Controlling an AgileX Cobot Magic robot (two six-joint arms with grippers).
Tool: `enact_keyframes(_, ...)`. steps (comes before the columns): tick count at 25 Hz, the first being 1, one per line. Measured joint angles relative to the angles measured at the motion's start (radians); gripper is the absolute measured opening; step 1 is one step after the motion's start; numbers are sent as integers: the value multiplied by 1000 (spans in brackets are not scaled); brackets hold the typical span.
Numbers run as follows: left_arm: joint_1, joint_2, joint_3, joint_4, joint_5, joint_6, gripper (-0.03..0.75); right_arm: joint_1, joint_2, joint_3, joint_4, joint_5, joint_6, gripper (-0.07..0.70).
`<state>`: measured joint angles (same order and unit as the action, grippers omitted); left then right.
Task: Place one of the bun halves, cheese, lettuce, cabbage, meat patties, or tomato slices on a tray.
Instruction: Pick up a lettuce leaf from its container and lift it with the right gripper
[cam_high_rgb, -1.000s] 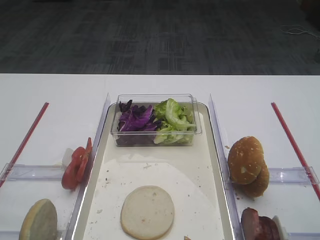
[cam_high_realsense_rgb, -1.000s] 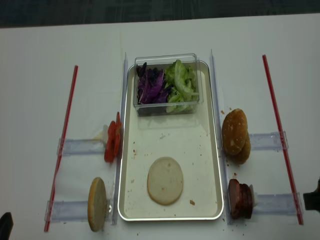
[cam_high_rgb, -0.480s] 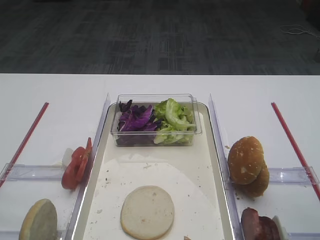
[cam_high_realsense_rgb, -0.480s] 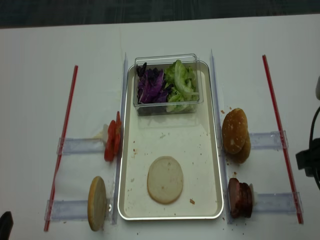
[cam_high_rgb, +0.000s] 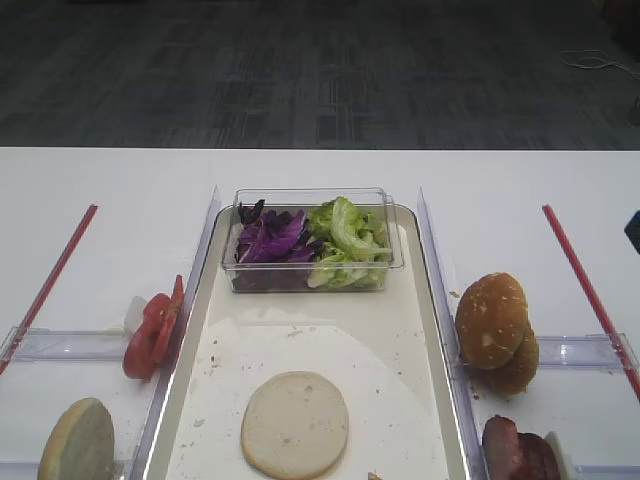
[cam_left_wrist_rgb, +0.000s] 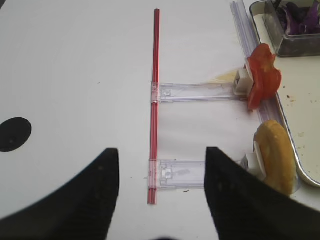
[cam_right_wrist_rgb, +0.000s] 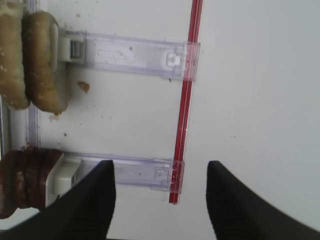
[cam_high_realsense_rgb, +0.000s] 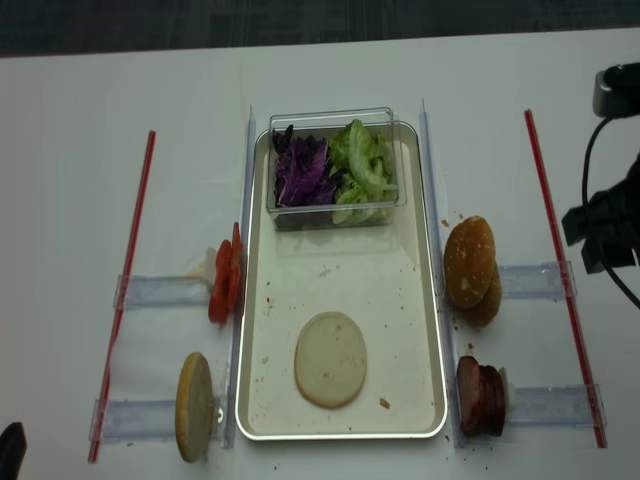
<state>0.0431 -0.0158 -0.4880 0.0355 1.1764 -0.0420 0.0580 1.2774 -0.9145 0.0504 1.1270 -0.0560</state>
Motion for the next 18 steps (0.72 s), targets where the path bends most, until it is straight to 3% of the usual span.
enact_keyframes(18, 0, 0, 0, 0, 0, 0, 391, 0, 421, -369, 35, 0, -33, 412)
